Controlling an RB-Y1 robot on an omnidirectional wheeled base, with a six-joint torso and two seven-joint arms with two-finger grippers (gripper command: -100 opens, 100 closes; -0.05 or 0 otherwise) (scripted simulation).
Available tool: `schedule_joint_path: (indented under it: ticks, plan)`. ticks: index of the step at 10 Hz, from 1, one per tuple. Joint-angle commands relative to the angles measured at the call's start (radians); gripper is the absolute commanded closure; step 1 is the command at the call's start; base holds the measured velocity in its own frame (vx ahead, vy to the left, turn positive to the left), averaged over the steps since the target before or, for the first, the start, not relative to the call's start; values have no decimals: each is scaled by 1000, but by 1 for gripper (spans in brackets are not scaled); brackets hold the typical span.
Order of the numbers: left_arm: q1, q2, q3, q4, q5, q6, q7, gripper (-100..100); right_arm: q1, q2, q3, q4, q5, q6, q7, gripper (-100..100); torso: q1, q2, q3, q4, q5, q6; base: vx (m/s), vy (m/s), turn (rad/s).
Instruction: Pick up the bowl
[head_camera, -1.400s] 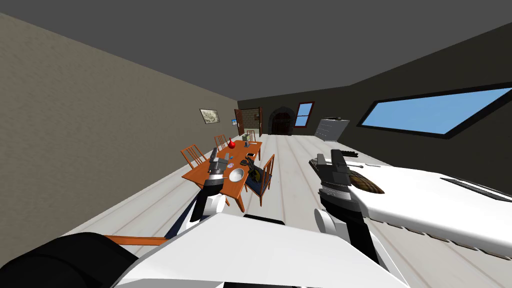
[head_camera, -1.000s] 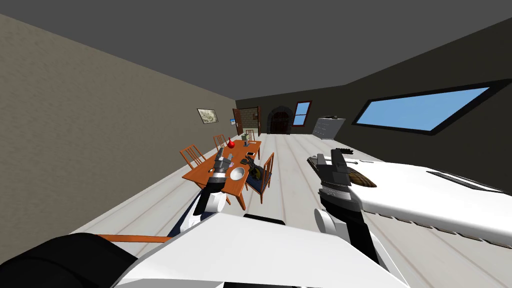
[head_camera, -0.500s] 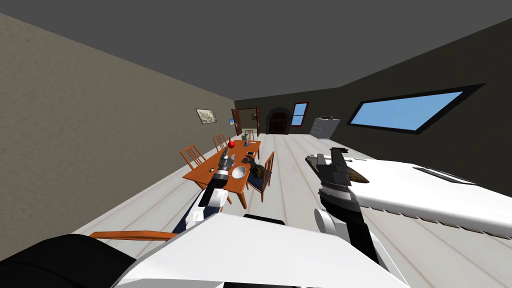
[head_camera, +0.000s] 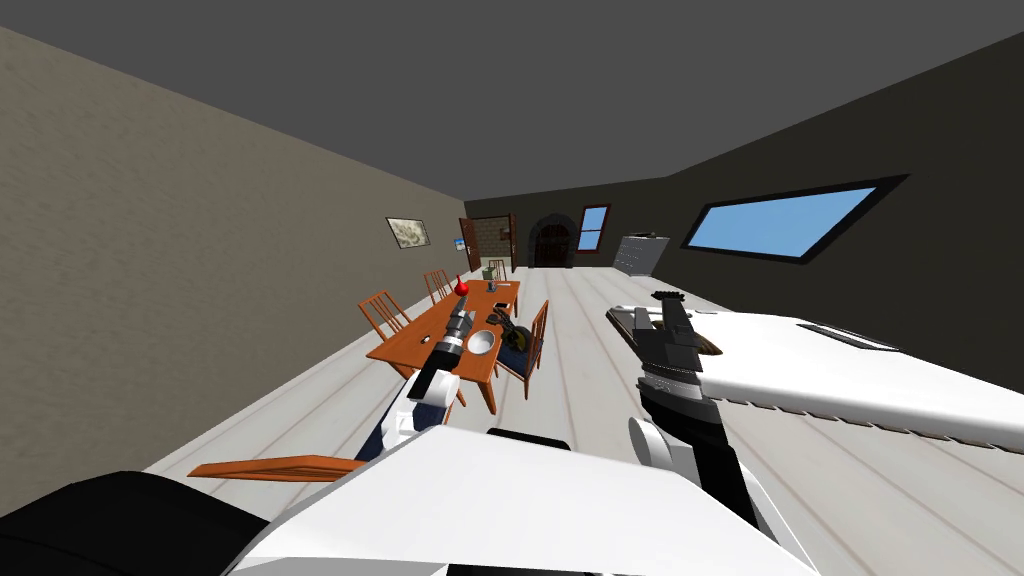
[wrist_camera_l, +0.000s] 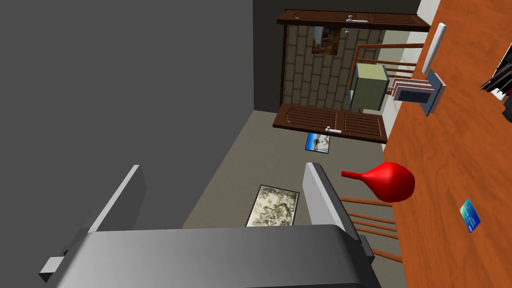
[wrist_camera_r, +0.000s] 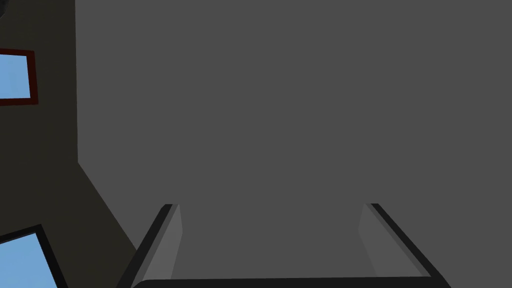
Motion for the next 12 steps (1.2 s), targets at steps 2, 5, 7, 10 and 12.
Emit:
schedule_joint_path:
  ticks: [2,5,7,10,12]
  plan:
    - [-39,8,-2,32,-6,59,-2,-100,0,0,0,0,0,0,0,0,0,-1,0,0,0,0,-50,51,-48]
    - [-90,17,-12,80,-17,137,-5,-100,0,0,0,0,0,0,0,0,-1,-2,-1,0,0,0,-42,54,-55]
    - [-116,21,-16,106,-22,184,-5,-100,0,0,0,0,0,0,0,0,-1,-2,-1,0,0,0,-49,61,-47]
    - [-142,23,-21,133,-26,238,-4,-100,0,0,0,0,0,0,0,0,-1,-2,-1,0,0,0,-42,51,-42]
    - [-195,26,-31,189,-33,309,2,-100,0,0,0,0,0,0,0,0,0,-2,-1,-1,0,0,-43,79,-65]
